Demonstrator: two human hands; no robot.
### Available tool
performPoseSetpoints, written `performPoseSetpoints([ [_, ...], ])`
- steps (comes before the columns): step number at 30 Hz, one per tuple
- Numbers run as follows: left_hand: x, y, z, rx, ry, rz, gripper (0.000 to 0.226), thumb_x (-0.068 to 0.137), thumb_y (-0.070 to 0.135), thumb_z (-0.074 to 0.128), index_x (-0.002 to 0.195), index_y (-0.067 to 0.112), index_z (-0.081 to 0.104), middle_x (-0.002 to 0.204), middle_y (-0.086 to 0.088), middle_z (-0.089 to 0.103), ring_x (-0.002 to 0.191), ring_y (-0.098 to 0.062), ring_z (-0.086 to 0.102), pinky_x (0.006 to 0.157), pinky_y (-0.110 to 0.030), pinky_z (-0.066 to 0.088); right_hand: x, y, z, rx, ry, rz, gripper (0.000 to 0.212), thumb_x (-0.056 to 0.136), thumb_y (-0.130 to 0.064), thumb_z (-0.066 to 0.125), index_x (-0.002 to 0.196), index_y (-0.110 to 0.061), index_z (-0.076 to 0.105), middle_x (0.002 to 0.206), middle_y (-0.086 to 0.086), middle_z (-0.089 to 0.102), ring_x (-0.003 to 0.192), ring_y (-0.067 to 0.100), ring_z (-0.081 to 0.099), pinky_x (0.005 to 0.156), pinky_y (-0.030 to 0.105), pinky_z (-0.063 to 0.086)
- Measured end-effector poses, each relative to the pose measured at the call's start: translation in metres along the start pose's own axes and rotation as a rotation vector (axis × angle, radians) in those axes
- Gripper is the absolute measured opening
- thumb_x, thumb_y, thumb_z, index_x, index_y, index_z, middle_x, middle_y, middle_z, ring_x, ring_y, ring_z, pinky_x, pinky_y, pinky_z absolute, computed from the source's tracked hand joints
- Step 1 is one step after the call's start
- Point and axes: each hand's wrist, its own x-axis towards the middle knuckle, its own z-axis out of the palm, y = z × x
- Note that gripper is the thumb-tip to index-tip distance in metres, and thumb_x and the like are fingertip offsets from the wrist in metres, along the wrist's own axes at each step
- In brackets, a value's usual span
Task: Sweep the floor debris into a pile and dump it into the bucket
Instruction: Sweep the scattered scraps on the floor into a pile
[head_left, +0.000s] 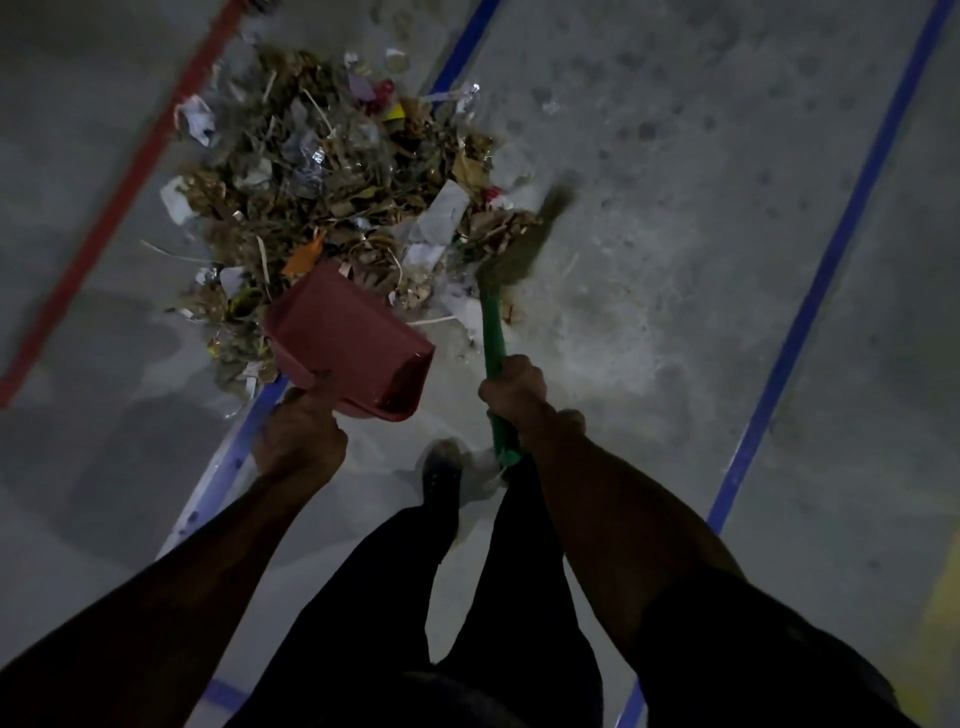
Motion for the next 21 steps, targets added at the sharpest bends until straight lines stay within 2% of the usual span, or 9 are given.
performPoseSetpoints([
  [4,-0.006,-0.008,-0.005,-0.016,-0.023,-0.05,0.035,0.088,0.011,0.055,0.124,0.012,0.058,0.119,-0.016,0.061,0.107,-0.037,0.058,0.084,-0.043,0.047,-0.017,0.002,-0.011,-0.085,0.02,-0.084,0.052,0.078,-0.02,0.067,0.128,-0.012,0.055,0.118,0.011,0.063,0.098,0.03,0.066,0.083,0.041,0.059],
  [8,-0.014,-0.011,-0.014,-0.036,-0.051,-0.071,0.033,0.088,0.013,0.055,0.121,0.011,0.06,0.117,-0.016,0.062,0.105,-0.036,0.059,0.083,-0.041,0.047,-0.058,0.028,-0.028,-0.231,0.082,-0.152,0.048,0.082,-0.022,0.065,0.129,-0.014,0.055,0.117,0.009,0.064,0.102,0.027,0.064,0.083,0.033,0.056],
  [12,-0.027,-0.019,-0.021,-0.151,-0.084,-0.074,0.042,0.085,0.013,0.057,0.127,0.013,0.056,0.126,-0.014,0.057,0.114,-0.035,0.055,0.092,-0.043,0.047,-0.097,0.048,-0.046,-0.284,0.14,-0.207,0.047,0.082,-0.02,0.062,0.128,-0.018,0.055,0.111,0.006,0.067,0.098,0.025,0.066,0.081,0.031,0.054],
  [15,-0.037,-0.02,-0.029,-0.192,-0.094,-0.069,0.047,0.082,0.012,0.059,0.129,0.012,0.054,0.13,-0.015,0.053,0.118,-0.036,0.052,0.096,-0.046,0.045,-0.125,0.055,-0.055,-0.25,0.162,-0.226,0.048,0.083,-0.024,0.062,0.13,-0.021,0.054,0.103,0.004,0.069,0.085,0.02,0.066,0.07,0.026,0.054],
  [18,-0.046,-0.013,-0.039,-0.185,-0.107,-0.023,0.049,0.082,0.013,0.058,0.131,0.014,0.053,0.129,-0.016,0.055,0.116,-0.037,0.053,0.093,-0.046,0.047,-0.151,0.054,-0.065,-0.245,0.202,-0.221,0.05,0.083,-0.022,0.058,0.132,-0.025,0.052,0.103,0.007,0.07,0.089,0.026,0.068,0.075,0.028,0.055],
  [21,-0.057,0.001,-0.049,-0.217,-0.108,-0.062,0.051,0.092,0.015,0.054,0.141,0.01,0.044,0.139,-0.018,0.048,0.127,-0.038,0.046,0.102,-0.045,0.041,-0.169,0.052,-0.078,-0.289,0.239,-0.279,0.053,0.083,-0.018,0.06,0.135,-0.023,0.051,0.104,0.008,0.07,0.089,0.025,0.067,0.069,0.026,0.051],
])
